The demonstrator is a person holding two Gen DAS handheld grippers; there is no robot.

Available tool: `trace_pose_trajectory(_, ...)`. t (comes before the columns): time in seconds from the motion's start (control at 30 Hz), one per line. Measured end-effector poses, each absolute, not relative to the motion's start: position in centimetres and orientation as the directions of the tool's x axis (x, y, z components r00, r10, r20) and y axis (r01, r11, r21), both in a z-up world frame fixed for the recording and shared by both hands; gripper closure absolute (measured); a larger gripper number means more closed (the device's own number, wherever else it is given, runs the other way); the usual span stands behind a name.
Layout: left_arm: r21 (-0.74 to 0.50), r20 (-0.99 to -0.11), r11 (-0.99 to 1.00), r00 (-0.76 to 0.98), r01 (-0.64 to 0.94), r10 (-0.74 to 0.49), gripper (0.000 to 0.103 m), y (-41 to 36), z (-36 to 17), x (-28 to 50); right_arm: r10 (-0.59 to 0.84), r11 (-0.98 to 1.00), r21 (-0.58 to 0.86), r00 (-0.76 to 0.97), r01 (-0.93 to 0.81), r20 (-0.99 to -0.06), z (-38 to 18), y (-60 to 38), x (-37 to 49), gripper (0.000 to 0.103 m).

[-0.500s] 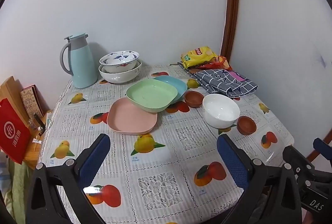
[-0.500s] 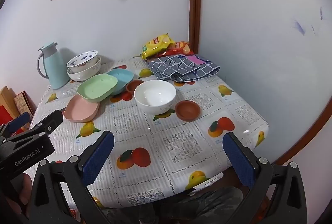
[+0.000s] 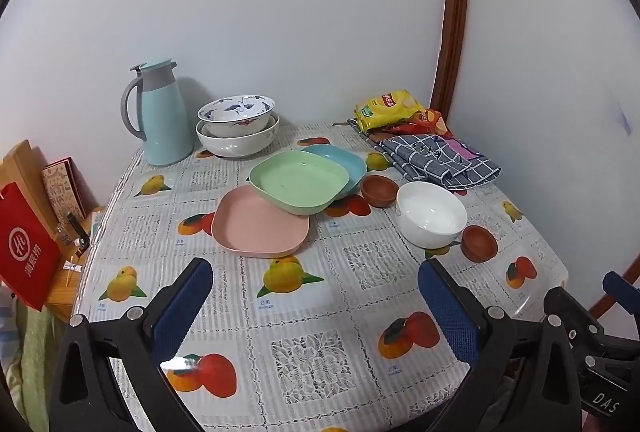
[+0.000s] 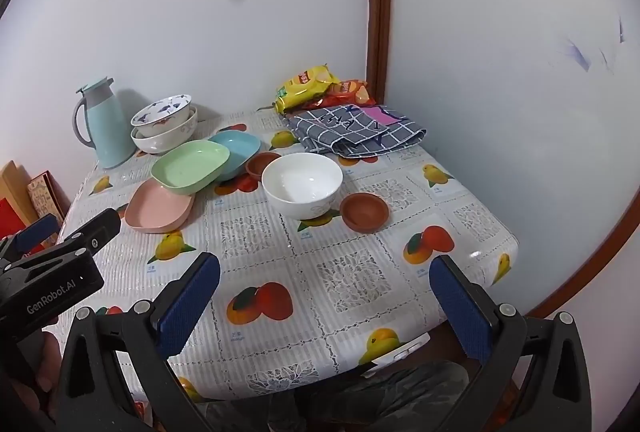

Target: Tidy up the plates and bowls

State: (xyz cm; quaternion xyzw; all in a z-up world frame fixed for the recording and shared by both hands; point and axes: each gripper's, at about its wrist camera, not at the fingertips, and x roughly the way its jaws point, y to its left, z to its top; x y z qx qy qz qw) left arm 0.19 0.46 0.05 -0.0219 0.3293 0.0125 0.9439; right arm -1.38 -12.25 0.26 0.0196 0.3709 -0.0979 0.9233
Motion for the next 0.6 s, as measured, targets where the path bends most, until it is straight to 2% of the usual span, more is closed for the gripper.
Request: trace_pose_trajectory(0.6, -0.043, -0.626, 0.998, 0.780, -0.048, 0.011, 0.000, 0.67, -0.04, 0.30, -0.162, 0.979, -0.024, 0.702, 0.202, -0.693, -0.39, -12.43, -1.17, 0.000)
